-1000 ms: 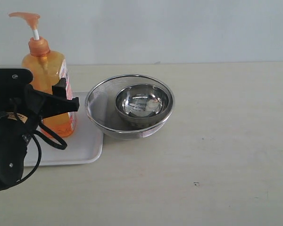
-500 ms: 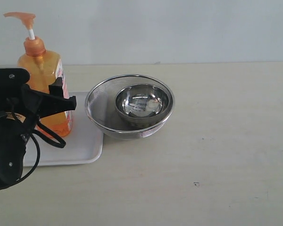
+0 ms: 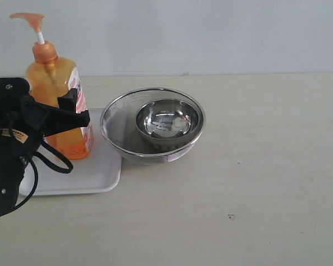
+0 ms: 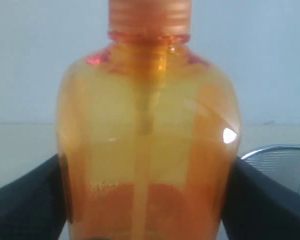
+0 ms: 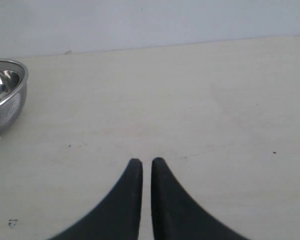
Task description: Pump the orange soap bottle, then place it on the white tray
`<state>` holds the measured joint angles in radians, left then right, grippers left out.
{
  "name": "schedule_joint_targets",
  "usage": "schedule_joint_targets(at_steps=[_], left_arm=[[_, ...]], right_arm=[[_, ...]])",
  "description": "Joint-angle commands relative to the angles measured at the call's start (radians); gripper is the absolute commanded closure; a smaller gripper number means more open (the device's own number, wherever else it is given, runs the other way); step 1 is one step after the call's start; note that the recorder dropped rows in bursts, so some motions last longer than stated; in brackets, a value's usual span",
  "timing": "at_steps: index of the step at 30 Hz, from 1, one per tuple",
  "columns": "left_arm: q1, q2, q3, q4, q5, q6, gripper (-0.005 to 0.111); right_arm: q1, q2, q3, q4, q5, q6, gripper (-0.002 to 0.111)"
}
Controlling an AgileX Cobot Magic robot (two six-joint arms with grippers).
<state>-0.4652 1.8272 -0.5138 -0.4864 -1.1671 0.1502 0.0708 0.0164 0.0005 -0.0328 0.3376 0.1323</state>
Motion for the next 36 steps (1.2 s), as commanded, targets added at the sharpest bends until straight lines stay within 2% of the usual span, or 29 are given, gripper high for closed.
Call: schedule_joint_targets(at_steps=[1,3,9,11,14,17,19,22,36], left_arm=[[0.001,-0.005,-0.01,0.053,-0.054,0.009,0.102],[0.001,-0.005,-0.01,0.003,-0.054,0.009,0.102],[0.001,-0.005,-0.01,-0.024,-0.054,0.026,0.102],[0.001,-0.005,-0.01,-0.022,-0.054,0.026,0.096],[0.001,-0.005,-0.01,-0.022,-0.054,0.026,0.08],[0.001,-0.005,-0.01,-0.015,-0.054,0.026,0.054],[0.001,-0.005,-0.01,-0.015,-0.054,0.026,0.041],[0.001,-0.005,-0.01,-0.013,-0.054,0.063,0.033],[0.001,-0.005,-0.01,-0.002,-0.054,0.049,0.032]], right_arm=[[-0.002,-0.006,-0.001,0.001,-0.006,-0.003,0.104],[-0.002,-0.006,-0.001,0.001,-0.006,-0.003,0.104],[-0.002,-0.006,-0.001,0.001,-0.006,-0.003,0.104],[-0.002,-0.006,-0.001,0.001,-0.006,-0.003,0.104],[-0.002,-0.006,-0.001,0.001,-0.006,-0.003,0.104],[-0.002,-0.006,-0.001,0.001,-0.006,-0.003,0.104],[-0.002,-0.006,-0.001,0.001,-0.006,-0.003,0.104],[-0.002,-0.006,-0.001,0.001,-0.006,-0.003,0.104],[-0.002,-0.006,-0.001,0.001,-0.006,-0.003,0.104]])
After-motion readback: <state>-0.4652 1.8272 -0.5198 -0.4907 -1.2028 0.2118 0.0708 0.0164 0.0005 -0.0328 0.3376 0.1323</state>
